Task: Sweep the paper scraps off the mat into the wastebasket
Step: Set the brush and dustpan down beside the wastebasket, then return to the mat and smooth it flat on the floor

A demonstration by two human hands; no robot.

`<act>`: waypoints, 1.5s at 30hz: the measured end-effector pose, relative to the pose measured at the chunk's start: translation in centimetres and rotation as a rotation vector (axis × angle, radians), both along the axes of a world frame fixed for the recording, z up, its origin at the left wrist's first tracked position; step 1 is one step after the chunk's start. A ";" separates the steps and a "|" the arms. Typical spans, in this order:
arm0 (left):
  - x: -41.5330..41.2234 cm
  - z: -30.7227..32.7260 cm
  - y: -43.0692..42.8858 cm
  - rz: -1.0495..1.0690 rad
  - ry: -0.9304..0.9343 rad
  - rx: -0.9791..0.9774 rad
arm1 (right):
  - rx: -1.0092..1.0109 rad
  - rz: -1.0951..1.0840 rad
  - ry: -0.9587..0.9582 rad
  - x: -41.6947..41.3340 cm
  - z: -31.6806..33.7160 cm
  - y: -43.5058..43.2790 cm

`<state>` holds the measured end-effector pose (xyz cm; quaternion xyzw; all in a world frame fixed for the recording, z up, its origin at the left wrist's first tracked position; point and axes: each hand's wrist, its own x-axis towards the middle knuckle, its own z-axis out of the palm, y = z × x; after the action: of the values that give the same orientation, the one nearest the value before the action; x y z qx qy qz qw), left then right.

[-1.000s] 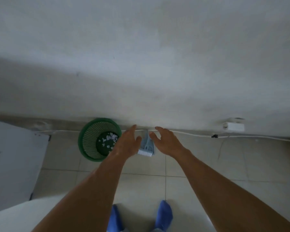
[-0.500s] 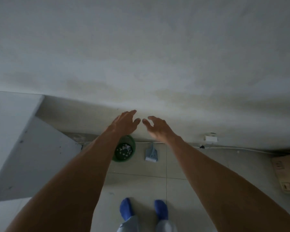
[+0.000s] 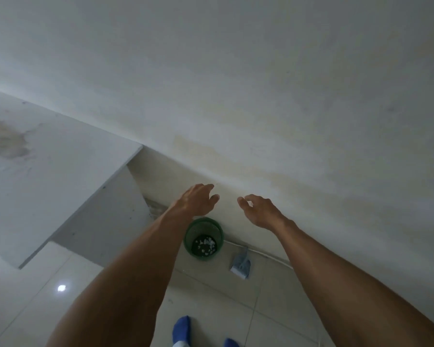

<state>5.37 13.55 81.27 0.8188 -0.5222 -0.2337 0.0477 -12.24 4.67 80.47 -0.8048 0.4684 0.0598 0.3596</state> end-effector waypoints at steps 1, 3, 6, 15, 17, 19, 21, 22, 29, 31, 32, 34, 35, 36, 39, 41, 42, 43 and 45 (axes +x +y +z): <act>-0.2 -0.3 0.8 0.039 0.019 -0.018 | -0.012 0.026 0.006 0.3 0.0 0.3; -0.5 -1.1 2.8 0.124 0.063 -0.031 | -0.049 0.090 0.016 1.2 -0.2 1.1; -0.7 -2.8 6.7 0.234 0.131 -0.002 | -0.054 0.189 0.041 2.8 -1.4 3.3; -3.9 -9.7 26.0 0.797 0.305 0.077 | 0.064 0.728 0.206 9.0 -7.0 18.4; -4.2 -10.6 30.8 0.945 0.349 0.095 | 0.092 0.820 0.239 10.2 -7.5 22.2; -4.1 -11.1 35.7 1.074 0.365 0.080 | 0.094 0.909 0.261 11.6 -7.9 26.0; -4.1 -11.2 40.3 1.202 0.374 0.067 | 0.084 1.022 0.277 13.1 -8.0 29.9; -3.9 -11.3 42.7 1.259 0.378 0.065 | 0.081 1.073 0.289 14.0 -8.1 31.9; -2.6 -11.9 58.3 1.535 0.389 0.039 | 0.078 1.276 0.302 20.4 -7.9 47.3; -2.6 -11.7 62.3 1.599 0.383 0.003 | 0.071 1.346 0.294 21.9 -7.9 52.2; -2.7 -11.6 64.2 1.640 0.380 -0.010 | 0.075 1.384 0.287 22.6 -7.9 54.7; -2.9 -11.4 67.8 1.723 0.379 -0.033 | 0.080 1.475 0.271 23.7 -7.9 59.5; -3.0 -11.4 69.5 1.757 0.382 -0.039 | 0.081 1.521 0.267 24.1 -7.9 61.9; -3.1 -11.5 71.1 1.789 0.385 -0.044 | 0.080 1.566 0.265 24.4 -7.9 64.0; -3.2 -11.9 75.2 1.880 0.401 -0.054 | 0.073 1.691 0.271 25.9 -8.3 69.5; -2.8 -12.3 77.6 1.934 0.418 -0.069 | 0.069 1.757 0.286 27.3 -8.8 72.5; -2.4 -12.5 78.8 1.964 0.420 -0.078 | 0.064 1.786 0.291 28.2 -9.1 74.0; -2.0 -12.8 80.0 1.994 0.420 -0.083 | 0.055 1.812 0.296 29.1 -9.4 75.5; -0.8 -13.2 82.5 2.056 0.433 -0.088 | 0.031 1.860 0.310 31.2 -10.1 78.5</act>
<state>4.54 96.07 68.11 0.8061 0.4359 -0.2028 0.3451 18.96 83.19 70.39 -0.8339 -0.3202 0.4354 0.1121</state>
